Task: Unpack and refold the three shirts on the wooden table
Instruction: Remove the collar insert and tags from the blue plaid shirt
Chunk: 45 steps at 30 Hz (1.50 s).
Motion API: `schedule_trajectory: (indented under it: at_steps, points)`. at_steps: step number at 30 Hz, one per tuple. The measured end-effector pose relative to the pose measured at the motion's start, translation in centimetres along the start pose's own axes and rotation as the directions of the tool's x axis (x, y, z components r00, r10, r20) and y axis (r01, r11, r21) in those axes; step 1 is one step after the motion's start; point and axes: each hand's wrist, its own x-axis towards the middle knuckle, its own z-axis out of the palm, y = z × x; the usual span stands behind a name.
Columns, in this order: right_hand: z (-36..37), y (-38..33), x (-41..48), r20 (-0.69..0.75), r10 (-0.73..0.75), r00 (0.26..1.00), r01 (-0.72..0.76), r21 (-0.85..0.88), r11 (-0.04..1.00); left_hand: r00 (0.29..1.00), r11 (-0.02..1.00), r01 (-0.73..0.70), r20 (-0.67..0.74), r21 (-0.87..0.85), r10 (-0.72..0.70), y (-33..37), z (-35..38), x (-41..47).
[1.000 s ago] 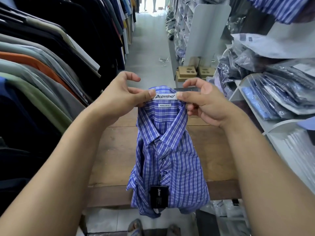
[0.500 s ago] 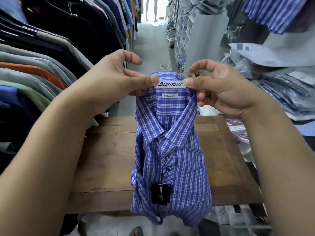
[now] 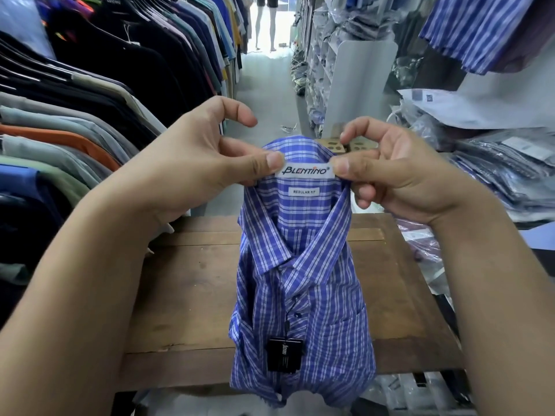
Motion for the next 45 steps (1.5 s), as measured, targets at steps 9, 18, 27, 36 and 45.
schedule_trajectory:
  at_steps: [9, 18, 27, 36, 45]
  points:
    - [-0.3, 0.6, -0.4, 0.155, 0.056, 0.986, -0.062, 0.035, 0.997, 0.987, 1.000, 0.008, 0.159, 0.006, -0.009, -0.5, -0.3, -0.2]
    - [-0.2, 1.5, 0.3, 0.028, 0.019, 0.999, -0.022, 0.124, 0.992, 0.997, 0.997, 0.043, 0.061, -0.068, -0.039, -0.5, -0.3, 0.4]
    - [0.3, 2.6, 0.7, 0.074, 0.014, 0.997, -0.037, 0.320, 0.947, 0.996, 0.954, 0.071, 0.074, -0.292, -0.052, -0.8, 0.0, 0.2]
    - [0.3, 3.1, 0.7, 0.076, 0.000, 0.997, -0.023, 0.299, 0.954, 0.994, 0.962, 0.044, 0.104, -0.269, -0.017, -0.3, 0.3, -0.9]
    - [0.5, 3.0, 0.0, 0.094, -0.015, 0.995, -0.011, 0.271, 0.962, 0.999, 0.969, 0.044, 0.031, -0.243, -0.038, -1.5, 0.0, -1.0]
